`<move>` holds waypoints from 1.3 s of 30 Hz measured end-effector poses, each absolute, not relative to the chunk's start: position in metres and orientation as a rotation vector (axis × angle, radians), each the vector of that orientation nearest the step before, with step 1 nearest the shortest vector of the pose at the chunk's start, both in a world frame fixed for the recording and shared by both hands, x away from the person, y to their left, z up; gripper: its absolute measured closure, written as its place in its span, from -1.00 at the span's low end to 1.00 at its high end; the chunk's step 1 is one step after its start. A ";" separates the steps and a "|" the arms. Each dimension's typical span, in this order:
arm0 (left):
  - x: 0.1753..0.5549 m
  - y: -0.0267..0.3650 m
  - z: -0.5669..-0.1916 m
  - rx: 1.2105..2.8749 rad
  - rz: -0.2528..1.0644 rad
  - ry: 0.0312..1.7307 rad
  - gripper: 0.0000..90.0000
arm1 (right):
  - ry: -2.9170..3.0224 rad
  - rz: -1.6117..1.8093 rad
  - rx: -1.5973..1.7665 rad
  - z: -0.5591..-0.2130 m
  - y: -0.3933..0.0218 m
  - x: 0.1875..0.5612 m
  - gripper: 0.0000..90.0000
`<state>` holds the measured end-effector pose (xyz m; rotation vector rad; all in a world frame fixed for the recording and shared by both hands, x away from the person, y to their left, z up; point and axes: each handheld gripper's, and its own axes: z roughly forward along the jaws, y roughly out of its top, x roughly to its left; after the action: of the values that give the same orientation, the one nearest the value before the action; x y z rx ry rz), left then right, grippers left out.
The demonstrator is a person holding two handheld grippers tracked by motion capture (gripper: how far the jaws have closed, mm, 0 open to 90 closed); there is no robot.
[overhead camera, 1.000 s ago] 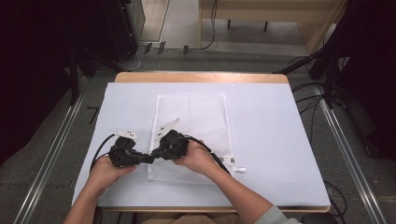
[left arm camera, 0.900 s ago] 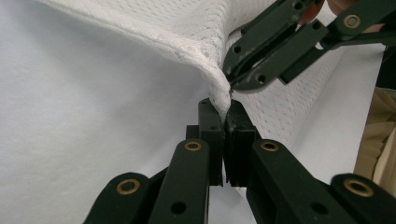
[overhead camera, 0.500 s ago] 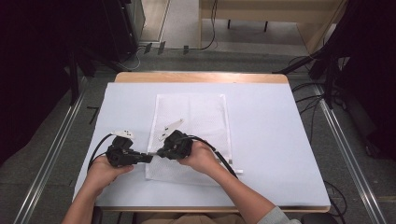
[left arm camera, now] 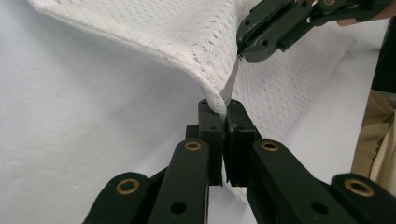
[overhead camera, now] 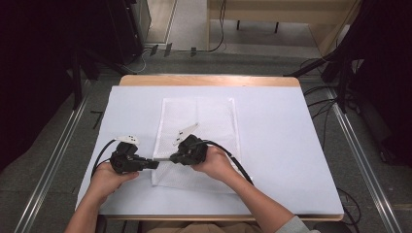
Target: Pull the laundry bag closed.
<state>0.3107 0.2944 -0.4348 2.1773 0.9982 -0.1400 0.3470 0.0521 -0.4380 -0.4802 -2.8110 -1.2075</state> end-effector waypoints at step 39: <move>0.306 0.290 -0.432 2.178 -0.160 0.955 0.97 | -2.785 -1.211 -0.556 -0.441 0.011 0.349 0.97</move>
<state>0.3064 0.2897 -0.4321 2.1781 0.9550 -0.1601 0.3490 0.0113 -0.4414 -0.5560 -2.7850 -1.2113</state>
